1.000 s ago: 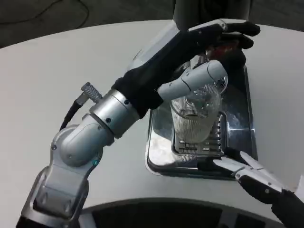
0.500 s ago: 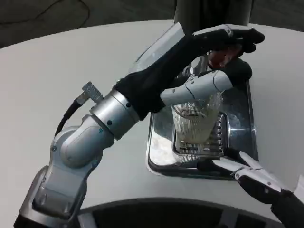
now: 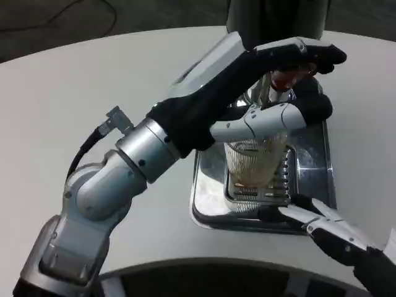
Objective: Grasp the cup under the faucet to collect the drink, then remove the cup.
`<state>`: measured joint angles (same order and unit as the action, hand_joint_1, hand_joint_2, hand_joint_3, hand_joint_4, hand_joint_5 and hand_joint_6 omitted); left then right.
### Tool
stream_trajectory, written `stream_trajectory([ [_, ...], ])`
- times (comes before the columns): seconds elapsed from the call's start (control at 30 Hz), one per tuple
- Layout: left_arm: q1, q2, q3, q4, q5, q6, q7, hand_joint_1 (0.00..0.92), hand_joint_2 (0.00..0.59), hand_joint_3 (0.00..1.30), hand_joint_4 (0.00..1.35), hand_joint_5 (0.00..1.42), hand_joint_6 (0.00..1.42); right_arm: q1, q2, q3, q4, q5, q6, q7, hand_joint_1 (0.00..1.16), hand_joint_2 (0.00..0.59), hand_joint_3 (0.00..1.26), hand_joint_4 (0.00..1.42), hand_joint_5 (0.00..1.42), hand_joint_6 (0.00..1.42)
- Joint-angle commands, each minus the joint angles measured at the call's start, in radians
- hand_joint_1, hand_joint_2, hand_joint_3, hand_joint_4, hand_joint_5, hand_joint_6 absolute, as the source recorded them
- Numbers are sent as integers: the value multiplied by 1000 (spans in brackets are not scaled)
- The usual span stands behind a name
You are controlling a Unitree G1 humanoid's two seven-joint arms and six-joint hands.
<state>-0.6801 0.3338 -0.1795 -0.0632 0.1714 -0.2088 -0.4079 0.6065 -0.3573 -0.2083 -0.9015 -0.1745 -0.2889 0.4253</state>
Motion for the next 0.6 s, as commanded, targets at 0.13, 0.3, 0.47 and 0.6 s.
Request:
stream_trajectory([
  [0.13,12,14,-27,-8,27,-23,-25,0,91,329,304,296,179,-10,11,-9,6,-32,23,-26,795,333,143,116,37,0],
  [0.3,16,14,-25,-13,29,-21,-26,0,91,330,304,296,178,-56,25,6,51,-43,55,-51,845,284,104,85,26,1],
  [0.47,17,17,-24,-17,32,-20,-28,0,91,330,304,296,177,-92,41,29,94,-53,73,-76,858,246,66,52,4,15],
  [0.6,21,19,-22,-20,33,-19,-28,0,91,330,304,295,177,-125,60,53,140,-57,85,-105,854,239,61,43,1,27],
])
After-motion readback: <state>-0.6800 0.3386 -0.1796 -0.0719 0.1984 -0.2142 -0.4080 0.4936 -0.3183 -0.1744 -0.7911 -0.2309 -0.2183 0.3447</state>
